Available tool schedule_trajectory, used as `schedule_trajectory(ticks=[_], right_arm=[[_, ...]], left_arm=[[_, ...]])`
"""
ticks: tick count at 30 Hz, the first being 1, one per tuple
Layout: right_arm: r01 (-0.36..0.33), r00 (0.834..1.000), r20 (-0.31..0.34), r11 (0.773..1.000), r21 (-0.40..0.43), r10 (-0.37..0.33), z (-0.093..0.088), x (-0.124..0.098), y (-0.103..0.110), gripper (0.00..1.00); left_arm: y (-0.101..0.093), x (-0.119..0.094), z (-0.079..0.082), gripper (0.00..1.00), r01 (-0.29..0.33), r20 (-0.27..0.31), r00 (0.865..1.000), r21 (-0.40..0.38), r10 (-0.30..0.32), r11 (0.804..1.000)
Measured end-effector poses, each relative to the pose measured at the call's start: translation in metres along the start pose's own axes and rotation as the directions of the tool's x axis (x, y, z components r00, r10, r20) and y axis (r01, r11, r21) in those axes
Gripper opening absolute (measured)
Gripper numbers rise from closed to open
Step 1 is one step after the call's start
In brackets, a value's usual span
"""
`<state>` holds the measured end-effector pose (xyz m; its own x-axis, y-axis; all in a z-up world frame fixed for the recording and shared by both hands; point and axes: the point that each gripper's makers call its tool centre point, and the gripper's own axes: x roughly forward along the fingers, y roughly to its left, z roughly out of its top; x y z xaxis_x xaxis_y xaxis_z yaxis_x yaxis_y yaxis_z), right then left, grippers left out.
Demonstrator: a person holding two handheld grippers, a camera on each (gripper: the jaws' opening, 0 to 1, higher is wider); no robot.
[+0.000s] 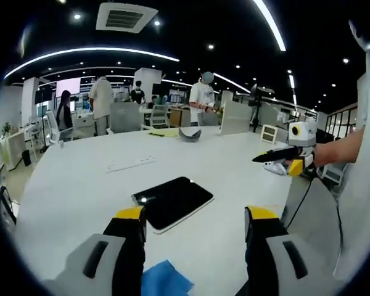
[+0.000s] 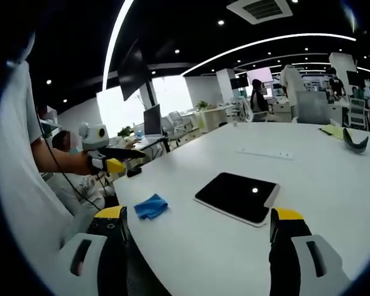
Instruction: Wipe the mirror surface with the cleaning cloth until all visible marks leave the cleaned area.
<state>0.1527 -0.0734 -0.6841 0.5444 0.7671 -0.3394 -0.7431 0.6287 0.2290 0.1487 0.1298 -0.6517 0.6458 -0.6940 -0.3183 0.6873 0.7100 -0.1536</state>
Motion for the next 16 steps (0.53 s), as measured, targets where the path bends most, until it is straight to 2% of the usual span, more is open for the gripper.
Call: schedule_trajectory(ticks=[2,4,5,11,16], right_arm=[[-0.015,1.000,0.021,1.000,-0.012,0.015,0.002,-0.002,0.001,0.94],[-0.010,1.000,0.019,1.000,-0.006,0.010,0.001,-0.003,0.000,0.97],[-0.005,1.000,0.004,1.000,0.005,0.005,-0.001,-0.003,-0.001,1.00],[-0.003,1.000,0.004,1.000,-0.015,0.003,0.000,-0.005,-0.001,1.00],[0.000,1.000,0.000,1.000,-0.017,0.000,0.000,-0.003,-0.002,1.00]], left_arm=[[-0.006,0.006,-0.007,0.81,0.020,-0.030,0.999,0.008,-0.020,1.000],[-0.011,0.013,-0.016,1.00,0.033,-0.052,0.998,0.010,-0.032,0.999],[-0.016,0.013,-0.026,0.98,0.057,-0.095,0.994,0.007,-0.056,0.998],[-0.024,0.018,-0.029,0.99,0.063,-0.079,0.995,-0.026,-0.065,0.998],[-0.023,0.017,-0.027,0.99,0.062,-0.075,0.995,-0.008,-0.062,0.998]])
